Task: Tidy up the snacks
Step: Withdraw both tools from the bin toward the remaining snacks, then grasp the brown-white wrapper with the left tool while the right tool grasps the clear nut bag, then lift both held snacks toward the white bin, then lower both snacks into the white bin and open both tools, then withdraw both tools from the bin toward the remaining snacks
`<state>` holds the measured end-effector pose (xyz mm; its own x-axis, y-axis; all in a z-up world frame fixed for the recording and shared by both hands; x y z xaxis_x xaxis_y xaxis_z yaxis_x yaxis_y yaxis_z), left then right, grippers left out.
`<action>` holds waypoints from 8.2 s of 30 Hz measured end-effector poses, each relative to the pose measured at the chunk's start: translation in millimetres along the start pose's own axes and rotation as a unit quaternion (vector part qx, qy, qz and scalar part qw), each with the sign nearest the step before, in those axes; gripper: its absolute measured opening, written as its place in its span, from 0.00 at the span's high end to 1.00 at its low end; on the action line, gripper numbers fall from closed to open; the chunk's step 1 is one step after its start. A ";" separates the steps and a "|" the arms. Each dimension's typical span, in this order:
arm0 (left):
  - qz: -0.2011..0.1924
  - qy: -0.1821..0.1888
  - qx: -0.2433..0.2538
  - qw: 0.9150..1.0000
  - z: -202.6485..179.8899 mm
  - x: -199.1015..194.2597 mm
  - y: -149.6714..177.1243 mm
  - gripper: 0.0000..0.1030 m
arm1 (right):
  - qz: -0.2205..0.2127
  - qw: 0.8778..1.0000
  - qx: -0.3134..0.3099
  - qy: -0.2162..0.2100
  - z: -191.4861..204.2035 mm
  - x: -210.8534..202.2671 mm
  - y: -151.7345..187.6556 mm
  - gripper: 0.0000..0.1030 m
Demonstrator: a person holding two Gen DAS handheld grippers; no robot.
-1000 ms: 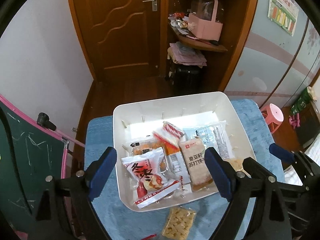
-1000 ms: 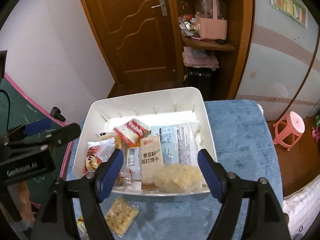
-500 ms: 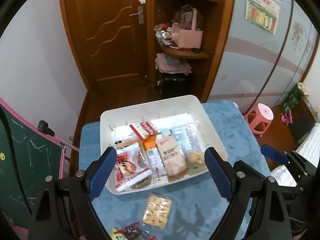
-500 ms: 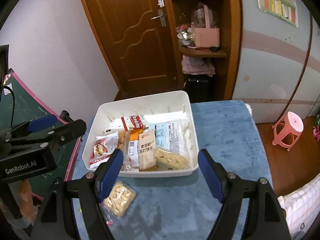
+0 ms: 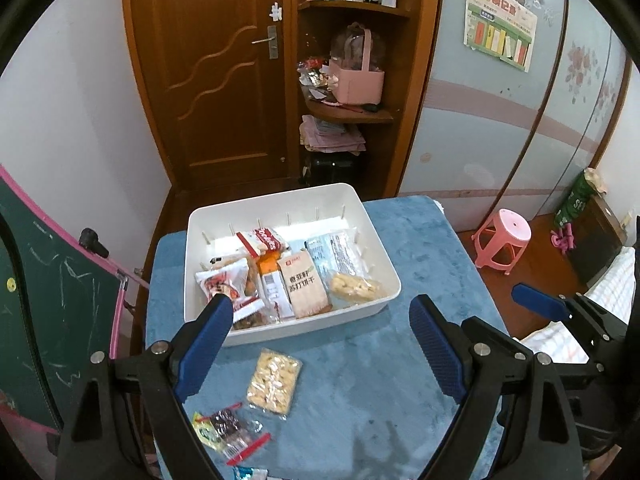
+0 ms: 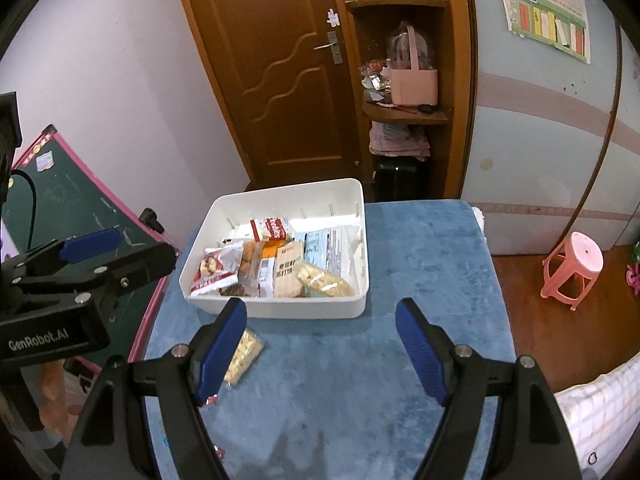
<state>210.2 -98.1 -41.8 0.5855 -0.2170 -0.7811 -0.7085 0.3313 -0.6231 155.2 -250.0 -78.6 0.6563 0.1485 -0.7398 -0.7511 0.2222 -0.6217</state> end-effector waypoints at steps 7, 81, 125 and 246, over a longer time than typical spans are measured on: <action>-0.003 -0.012 -0.017 1.000 -7.2 -17.9 18.0 0.13 | 0.003 1.000 -0.017 -0.008 -6.5 -15.0 14.3 0.25; 0.260 -0.013 -0.171 0.950 16.7 90.4 353.4 0.24 | 0.258 0.904 -0.303 -0.158 35.0 72.0 278.4 0.25; 0.043 0.055 -0.031 0.997 -16.1 6.8 107.3 0.55 | 0.093 0.983 -0.147 -0.065 9.8 11.7 133.5 0.44; 0.040 -0.082 -0.028 0.995 79.2 2.3 100.4 0.14 | 0.051 0.998 -0.012 -0.039 53.7 26.0 38.3 0.39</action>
<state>171.7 7.4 -103.0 0.5791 -0.0380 -0.8144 -0.7739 0.2885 -0.5638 147.4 -185.8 -107.8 0.5789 0.2436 -0.7782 -0.8154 0.1793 -0.5504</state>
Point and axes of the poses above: each gripper's, at about its wrist camera, not at the fingertips, and x roughly the way its jaws point, z to its left, y to its underside, the point moved 4 cm from there along x, roughly the way its jaws point, and after that the axes turned 7 degrees about x, right-handed, at the moved point
